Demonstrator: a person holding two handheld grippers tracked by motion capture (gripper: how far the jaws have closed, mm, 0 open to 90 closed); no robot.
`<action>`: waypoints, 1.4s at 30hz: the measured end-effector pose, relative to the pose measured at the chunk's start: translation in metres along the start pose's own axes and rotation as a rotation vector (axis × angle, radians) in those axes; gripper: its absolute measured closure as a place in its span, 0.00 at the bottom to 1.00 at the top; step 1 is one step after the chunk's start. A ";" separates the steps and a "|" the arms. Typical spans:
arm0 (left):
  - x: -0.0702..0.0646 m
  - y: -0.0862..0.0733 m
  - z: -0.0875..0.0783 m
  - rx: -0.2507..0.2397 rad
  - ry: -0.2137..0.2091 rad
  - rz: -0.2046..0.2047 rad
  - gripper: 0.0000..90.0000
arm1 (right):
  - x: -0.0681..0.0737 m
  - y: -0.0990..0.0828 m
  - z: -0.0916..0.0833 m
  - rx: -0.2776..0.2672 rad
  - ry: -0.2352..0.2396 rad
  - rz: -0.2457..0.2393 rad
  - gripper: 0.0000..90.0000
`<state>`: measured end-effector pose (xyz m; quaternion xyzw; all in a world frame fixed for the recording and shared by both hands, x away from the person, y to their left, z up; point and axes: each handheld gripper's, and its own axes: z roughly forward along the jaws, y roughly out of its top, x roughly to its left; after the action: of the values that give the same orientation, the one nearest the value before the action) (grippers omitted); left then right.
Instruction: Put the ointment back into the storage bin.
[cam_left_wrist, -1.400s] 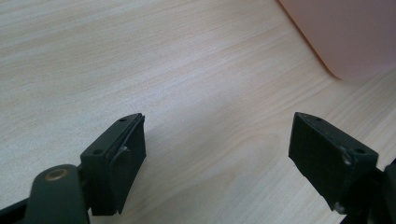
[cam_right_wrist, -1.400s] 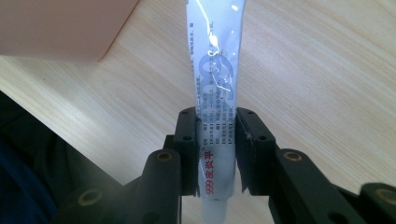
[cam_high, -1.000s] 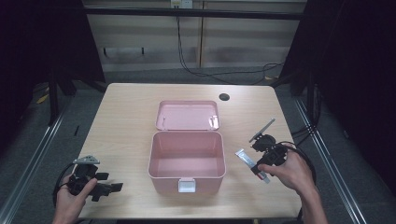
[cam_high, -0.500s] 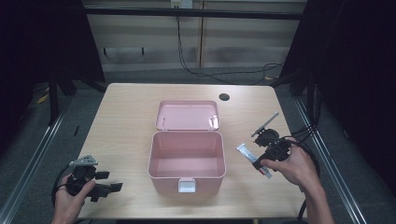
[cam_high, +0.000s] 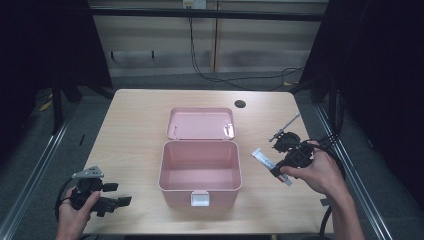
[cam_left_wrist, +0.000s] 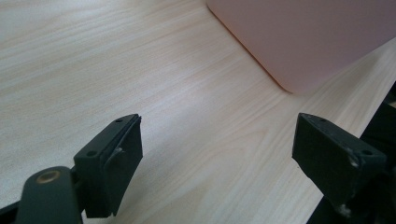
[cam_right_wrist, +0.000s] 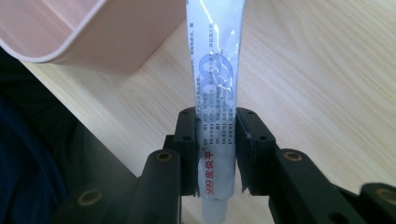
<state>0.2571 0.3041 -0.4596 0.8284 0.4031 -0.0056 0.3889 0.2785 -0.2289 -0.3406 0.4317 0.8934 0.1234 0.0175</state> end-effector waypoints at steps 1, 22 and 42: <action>0.000 0.000 -0.001 -0.001 -0.004 0.003 0.18 | 0.001 0.002 -0.002 0.002 -0.002 -0.005 0.79; -0.002 0.000 0.000 0.008 -0.002 0.027 0.18 | 0.021 0.034 -0.020 -0.019 0.020 -0.152 0.79; -0.002 0.000 -0.001 0.002 0.000 0.029 0.18 | 0.049 0.070 -0.016 0.009 0.058 -0.313 0.79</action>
<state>0.2554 0.3032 -0.4588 0.8346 0.3912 -0.0003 0.3880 0.2994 -0.1520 -0.3046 0.2836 0.9504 0.1274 0.0086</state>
